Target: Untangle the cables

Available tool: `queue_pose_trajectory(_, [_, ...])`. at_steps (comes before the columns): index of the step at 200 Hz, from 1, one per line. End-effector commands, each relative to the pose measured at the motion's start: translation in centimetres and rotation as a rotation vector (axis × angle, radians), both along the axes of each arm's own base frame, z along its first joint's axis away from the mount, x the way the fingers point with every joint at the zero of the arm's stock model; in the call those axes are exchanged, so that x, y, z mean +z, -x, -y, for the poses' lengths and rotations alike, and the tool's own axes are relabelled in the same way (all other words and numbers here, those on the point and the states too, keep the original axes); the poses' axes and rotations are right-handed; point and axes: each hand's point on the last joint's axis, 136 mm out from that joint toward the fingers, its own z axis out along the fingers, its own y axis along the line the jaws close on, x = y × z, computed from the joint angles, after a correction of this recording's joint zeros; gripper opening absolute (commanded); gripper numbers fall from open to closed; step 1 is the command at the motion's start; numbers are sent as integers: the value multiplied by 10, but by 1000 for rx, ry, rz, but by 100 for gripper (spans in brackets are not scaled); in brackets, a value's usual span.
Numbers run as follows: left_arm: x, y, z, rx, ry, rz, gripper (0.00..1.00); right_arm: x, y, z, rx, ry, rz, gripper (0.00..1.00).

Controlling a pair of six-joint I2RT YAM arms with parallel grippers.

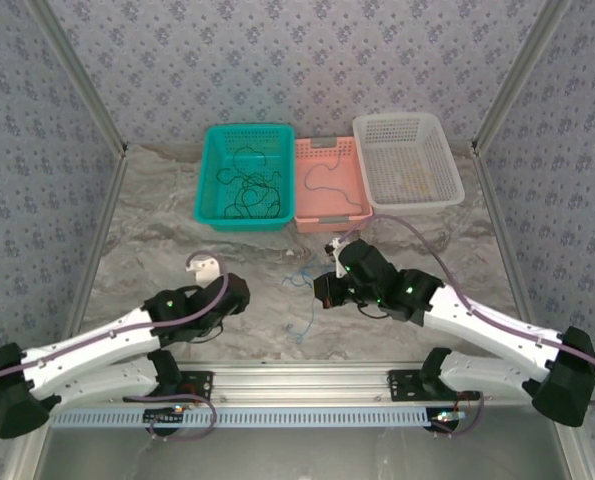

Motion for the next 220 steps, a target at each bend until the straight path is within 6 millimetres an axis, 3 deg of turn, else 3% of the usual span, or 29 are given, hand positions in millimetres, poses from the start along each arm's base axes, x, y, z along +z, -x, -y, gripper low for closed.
queue_pose_trajectory(1, [-12,8,-7,12,-27,-50,55,-28,-9,14,-68,30,-48,0])
queue_pose_trajectory(34, [-24,18,23,-97,-30,-77,53,-69,-10,48,-139,107,-132,0])
queue_pose_trajectory(52, [-27,21,55,-214,-27,-64,49,-81,-12,65,-171,130,-168,0])
queue_pose_trajectory(71, [-37,24,72,-256,-56,-88,48,-91,-12,77,-171,160,-198,0])
queue_pose_trajectory(85, [-43,24,81,-240,-39,-110,53,-96,-12,82,-186,181,-222,0])
queue_pose_trajectory(99, [-46,22,90,-202,16,-122,66,-98,-13,85,-163,204,-210,0])
queue_pose_trajectory(119, [-41,16,104,-140,103,-114,68,-101,-13,87,-167,220,-212,0])
queue_pose_trajectory(148, [-23,8,138,-190,185,-86,73,-102,-13,88,-169,217,-213,0])
queue_pose_trajectory(183, [-35,15,177,-287,122,-193,62,-101,-13,87,-171,208,-210,0])
queue_pose_trajectory(220, [-63,19,178,-320,-96,-261,49,-100,-12,86,-173,195,-209,0])
